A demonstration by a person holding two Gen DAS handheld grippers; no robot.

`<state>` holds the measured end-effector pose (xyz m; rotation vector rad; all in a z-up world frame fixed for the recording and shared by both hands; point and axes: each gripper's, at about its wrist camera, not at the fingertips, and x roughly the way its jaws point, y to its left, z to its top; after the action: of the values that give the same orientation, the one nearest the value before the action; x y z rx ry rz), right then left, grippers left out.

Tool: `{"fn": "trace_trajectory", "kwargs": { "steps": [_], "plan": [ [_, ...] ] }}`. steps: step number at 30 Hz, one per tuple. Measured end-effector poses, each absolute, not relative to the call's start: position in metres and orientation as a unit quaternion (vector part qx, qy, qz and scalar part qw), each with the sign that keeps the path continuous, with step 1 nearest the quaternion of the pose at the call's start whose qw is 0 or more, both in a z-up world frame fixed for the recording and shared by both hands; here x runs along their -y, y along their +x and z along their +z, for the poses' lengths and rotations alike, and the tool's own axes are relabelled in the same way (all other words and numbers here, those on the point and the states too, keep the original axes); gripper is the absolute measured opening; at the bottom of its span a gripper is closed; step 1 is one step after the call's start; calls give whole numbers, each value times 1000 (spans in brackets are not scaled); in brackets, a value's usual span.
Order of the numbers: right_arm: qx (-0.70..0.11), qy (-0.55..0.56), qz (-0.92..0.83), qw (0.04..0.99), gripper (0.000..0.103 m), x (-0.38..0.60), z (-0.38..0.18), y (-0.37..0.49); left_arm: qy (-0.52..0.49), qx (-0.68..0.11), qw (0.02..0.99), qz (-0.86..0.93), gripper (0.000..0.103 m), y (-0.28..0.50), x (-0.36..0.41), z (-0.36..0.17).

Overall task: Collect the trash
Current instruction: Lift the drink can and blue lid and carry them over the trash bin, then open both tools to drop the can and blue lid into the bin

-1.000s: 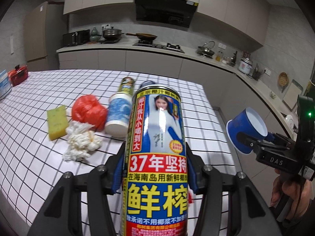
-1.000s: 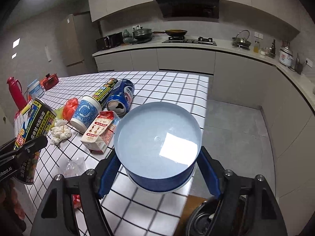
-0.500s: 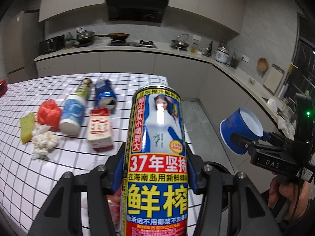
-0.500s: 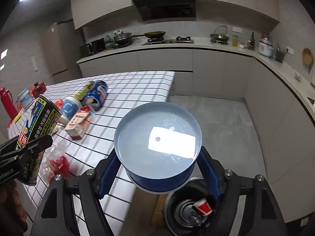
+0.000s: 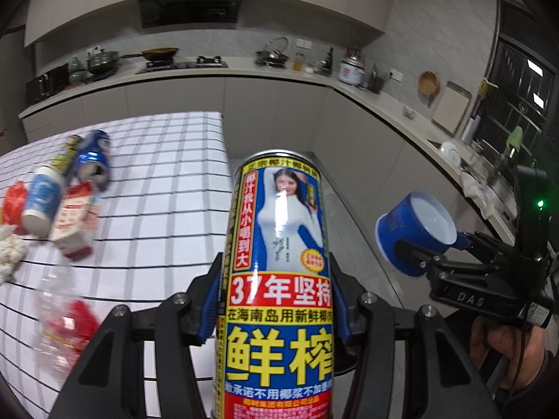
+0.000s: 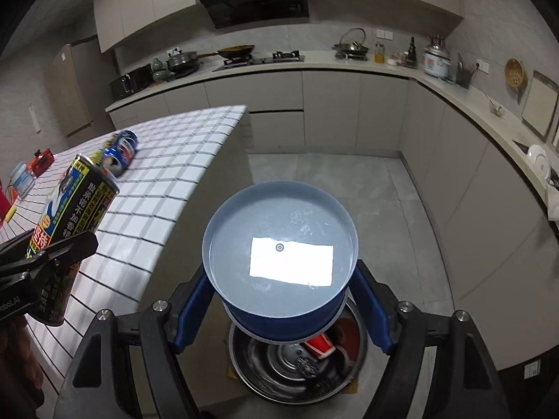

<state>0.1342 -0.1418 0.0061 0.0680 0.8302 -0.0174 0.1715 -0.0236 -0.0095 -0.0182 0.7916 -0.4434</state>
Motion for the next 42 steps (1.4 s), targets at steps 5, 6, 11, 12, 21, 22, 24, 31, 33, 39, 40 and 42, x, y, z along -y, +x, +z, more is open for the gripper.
{"fn": "trace_trajectory", "kwargs": {
  "steps": [5,6,11,12,21,22,24,31,33,39,40,42],
  "plan": [
    [-427,32,-14,904,78,171,-21,127,-4,-401,886,-231,53,167,64,-29],
    [-432,32,-14,901,78,178,-29,126,-4,-407,884,-232,53,166,70,-34],
    [-450,32,-7,892,78,199,-51,122,2,-429,874,-230,53,163,92,-55],
    [-455,31,-5,890,78,204,-57,122,2,-432,872,-229,53,161,94,-58],
    [-480,17,32,876,78,215,-97,129,-4,-462,861,-210,53,159,111,-91],
    [-482,17,36,875,78,215,-101,131,-5,-465,861,-207,53,159,112,-94],
    [-487,8,47,872,78,213,-110,132,-6,-472,858,-201,53,159,113,-101],
    [-492,-26,119,862,79,200,-131,143,-8,-485,855,-183,53,160,112,-115],
    [-506,-38,111,855,84,206,-145,149,-10,-493,850,-187,54,162,115,-124],
    [-525,-16,66,849,94,241,-169,155,-6,-537,823,-185,87,171,136,-171],
    [-528,-14,64,847,95,244,-171,156,-5,-538,824,-180,87,170,136,-173],
    [-531,-4,59,845,95,253,-175,153,-14,-534,826,-179,87,166,134,-173]
  ]
}}
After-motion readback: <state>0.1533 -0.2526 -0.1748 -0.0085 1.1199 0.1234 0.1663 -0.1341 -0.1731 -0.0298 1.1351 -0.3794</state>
